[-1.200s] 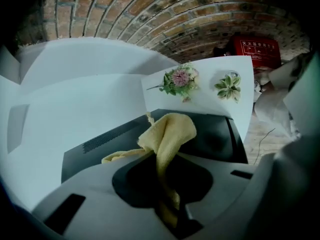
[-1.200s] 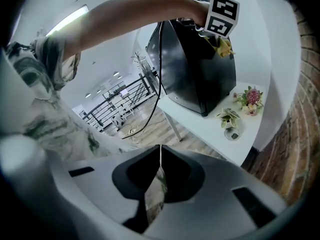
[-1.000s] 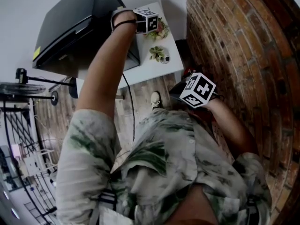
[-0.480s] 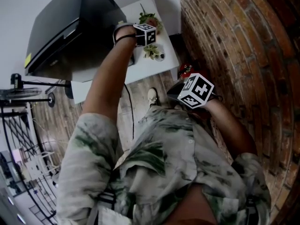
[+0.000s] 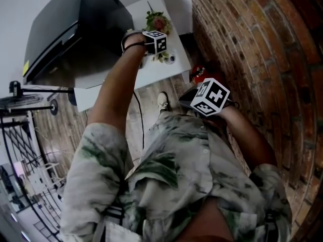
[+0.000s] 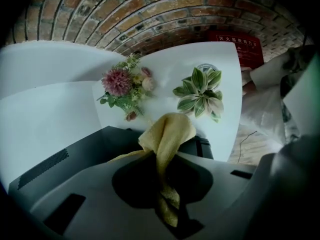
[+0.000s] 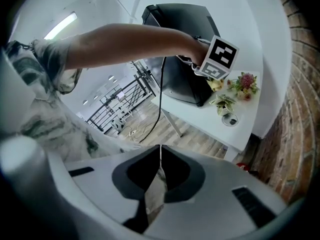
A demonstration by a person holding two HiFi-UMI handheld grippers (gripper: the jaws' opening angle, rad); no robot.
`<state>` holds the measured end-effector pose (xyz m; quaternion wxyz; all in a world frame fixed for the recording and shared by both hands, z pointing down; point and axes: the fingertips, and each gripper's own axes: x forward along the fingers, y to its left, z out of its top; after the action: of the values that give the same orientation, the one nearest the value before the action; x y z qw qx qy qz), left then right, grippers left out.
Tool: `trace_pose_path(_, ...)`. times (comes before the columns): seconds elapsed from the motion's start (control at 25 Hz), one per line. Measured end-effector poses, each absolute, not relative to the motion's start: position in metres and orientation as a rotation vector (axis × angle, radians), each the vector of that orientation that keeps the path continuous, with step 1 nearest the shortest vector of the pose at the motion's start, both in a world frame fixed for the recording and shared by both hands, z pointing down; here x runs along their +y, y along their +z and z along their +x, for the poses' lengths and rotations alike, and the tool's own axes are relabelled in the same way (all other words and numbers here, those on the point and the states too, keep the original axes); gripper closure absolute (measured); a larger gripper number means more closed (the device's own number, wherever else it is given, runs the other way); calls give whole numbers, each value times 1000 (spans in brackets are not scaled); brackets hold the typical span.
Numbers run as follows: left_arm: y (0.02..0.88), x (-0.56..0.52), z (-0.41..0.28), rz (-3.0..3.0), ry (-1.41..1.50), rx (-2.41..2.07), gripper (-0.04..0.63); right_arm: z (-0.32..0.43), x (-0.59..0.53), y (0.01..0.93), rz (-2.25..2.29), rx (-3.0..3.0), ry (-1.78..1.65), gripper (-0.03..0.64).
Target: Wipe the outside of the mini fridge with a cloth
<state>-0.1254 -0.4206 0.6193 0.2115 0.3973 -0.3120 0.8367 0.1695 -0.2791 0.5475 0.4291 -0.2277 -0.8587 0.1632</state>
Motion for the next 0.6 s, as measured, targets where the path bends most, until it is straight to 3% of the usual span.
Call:
trace_pose_path(0.28, 594, -438, -124, 1139, 2382, -928, 523, 165, -277, 544, -588, -2150, 379, 587)
trace_pose_path(0.6, 486, -471, -113, 1149, 2569, -987, 523, 158, -268, 536, -630, -2171, 347, 587)
